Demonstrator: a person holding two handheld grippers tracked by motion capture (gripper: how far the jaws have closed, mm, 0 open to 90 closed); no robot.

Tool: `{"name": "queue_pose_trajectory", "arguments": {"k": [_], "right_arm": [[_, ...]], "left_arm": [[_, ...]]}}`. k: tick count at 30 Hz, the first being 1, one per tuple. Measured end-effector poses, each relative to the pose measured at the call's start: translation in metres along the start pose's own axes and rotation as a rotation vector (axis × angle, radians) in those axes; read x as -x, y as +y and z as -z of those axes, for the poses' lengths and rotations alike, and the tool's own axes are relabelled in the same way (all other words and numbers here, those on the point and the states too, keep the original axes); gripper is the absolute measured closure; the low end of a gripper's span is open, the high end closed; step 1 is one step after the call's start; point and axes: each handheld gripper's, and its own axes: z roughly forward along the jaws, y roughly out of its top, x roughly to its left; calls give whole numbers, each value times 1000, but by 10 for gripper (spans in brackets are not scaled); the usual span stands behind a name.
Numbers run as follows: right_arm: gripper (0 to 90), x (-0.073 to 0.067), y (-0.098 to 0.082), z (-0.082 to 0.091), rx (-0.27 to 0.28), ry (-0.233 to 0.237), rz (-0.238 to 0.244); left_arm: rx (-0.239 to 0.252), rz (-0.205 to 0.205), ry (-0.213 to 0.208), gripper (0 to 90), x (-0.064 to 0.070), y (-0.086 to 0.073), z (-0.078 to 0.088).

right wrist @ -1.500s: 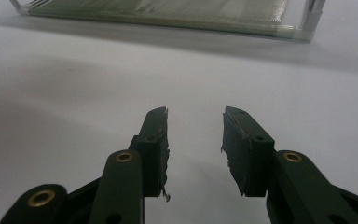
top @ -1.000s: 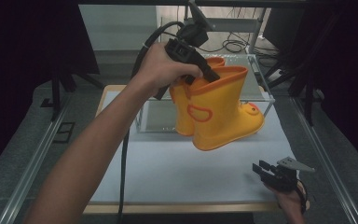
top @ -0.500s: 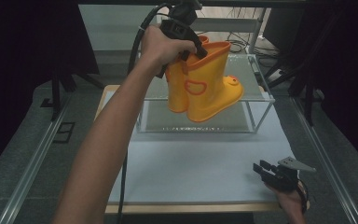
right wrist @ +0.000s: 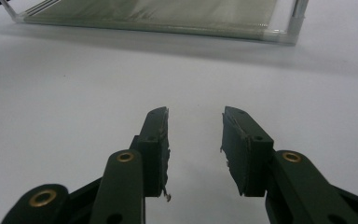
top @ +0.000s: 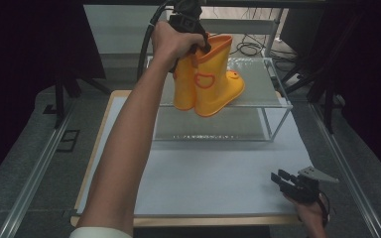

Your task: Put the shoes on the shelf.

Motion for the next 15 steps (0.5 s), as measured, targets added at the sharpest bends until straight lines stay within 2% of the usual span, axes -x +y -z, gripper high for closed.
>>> {"name": "queue_pose_trajectory", "arguments": {"k": [8, 15], "right_arm": [[605, 2, 0, 0, 4, -5, 4], [605, 1, 1, -1, 1, -8, 14]], "left_arm": [[22, 73, 43, 824, -11, 16, -16], [49, 145, 119, 824, -21, 26, -30]]}}
